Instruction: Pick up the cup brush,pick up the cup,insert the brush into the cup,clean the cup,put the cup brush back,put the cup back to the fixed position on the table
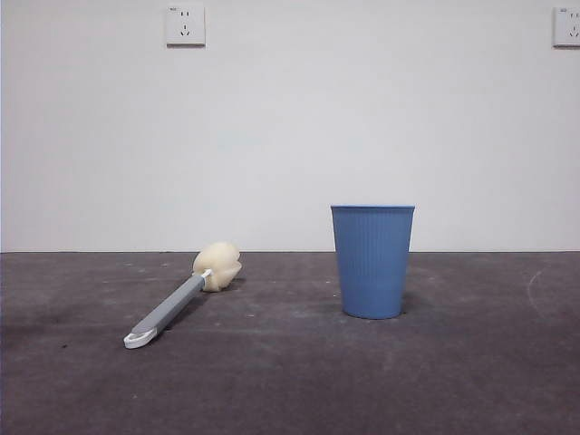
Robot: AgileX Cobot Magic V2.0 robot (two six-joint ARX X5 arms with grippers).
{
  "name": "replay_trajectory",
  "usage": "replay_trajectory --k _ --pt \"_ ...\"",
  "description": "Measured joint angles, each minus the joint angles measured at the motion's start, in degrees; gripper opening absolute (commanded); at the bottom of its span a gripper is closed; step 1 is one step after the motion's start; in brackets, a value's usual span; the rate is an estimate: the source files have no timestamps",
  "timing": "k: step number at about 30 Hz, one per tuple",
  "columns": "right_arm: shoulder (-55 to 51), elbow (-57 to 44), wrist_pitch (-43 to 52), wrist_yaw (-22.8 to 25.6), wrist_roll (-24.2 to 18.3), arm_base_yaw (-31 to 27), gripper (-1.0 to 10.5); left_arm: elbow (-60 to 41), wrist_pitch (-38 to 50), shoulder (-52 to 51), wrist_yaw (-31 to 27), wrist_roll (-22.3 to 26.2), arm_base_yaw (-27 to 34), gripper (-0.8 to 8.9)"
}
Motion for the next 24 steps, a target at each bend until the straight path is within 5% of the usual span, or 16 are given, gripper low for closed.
replay_trajectory --k 7,16,24 --pt "0.0 0.0 0.0 0.0 0.0 0.0 0.0 -9.0 -2.1 -6.7 -4.3 -4.2 2.7 -0.04" --pt "0.0 0.0 0.0 0.0 0.0 0.0 0.0 -10.4 -20.4 -14.2 -4.5 -7.2 4.7 -0.04" --pt "0.0 0.0 0.0 0.0 0.0 0.0 0.0 -10.4 -20.6 -14.2 -4.5 -12.5 4.9 -0.04"
